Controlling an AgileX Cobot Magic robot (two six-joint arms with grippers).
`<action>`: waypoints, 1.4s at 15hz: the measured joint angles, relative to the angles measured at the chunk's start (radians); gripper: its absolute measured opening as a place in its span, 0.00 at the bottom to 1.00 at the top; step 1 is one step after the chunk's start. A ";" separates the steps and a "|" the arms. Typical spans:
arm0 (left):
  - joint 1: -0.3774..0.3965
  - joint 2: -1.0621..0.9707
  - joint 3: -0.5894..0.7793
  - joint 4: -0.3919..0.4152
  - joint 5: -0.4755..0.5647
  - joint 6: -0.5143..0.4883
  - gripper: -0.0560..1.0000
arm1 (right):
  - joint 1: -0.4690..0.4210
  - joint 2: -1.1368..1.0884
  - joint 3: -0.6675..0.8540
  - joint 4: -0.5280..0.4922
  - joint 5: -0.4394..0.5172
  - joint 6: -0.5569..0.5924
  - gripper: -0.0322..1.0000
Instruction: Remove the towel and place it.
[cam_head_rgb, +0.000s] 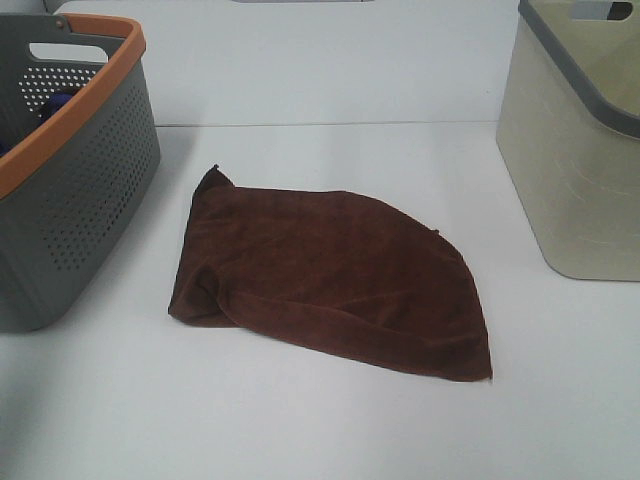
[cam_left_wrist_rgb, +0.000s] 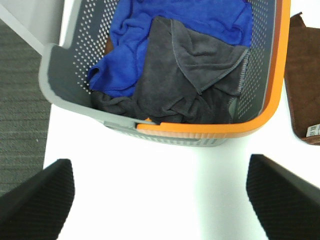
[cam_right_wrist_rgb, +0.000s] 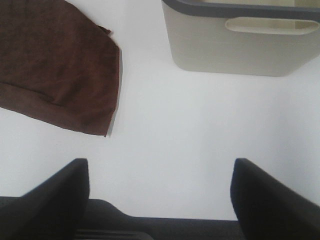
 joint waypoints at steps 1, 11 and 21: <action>0.000 -0.099 0.059 0.021 -0.011 0.011 0.88 | 0.000 -0.082 0.044 0.009 0.000 0.000 0.78; 0.001 -0.789 0.409 0.081 -0.020 0.063 0.88 | 0.000 -0.754 0.362 -0.088 0.001 -0.068 0.77; 0.003 -0.912 0.557 -0.069 -0.013 0.086 0.88 | 0.000 -0.761 0.480 0.009 -0.034 -0.160 0.77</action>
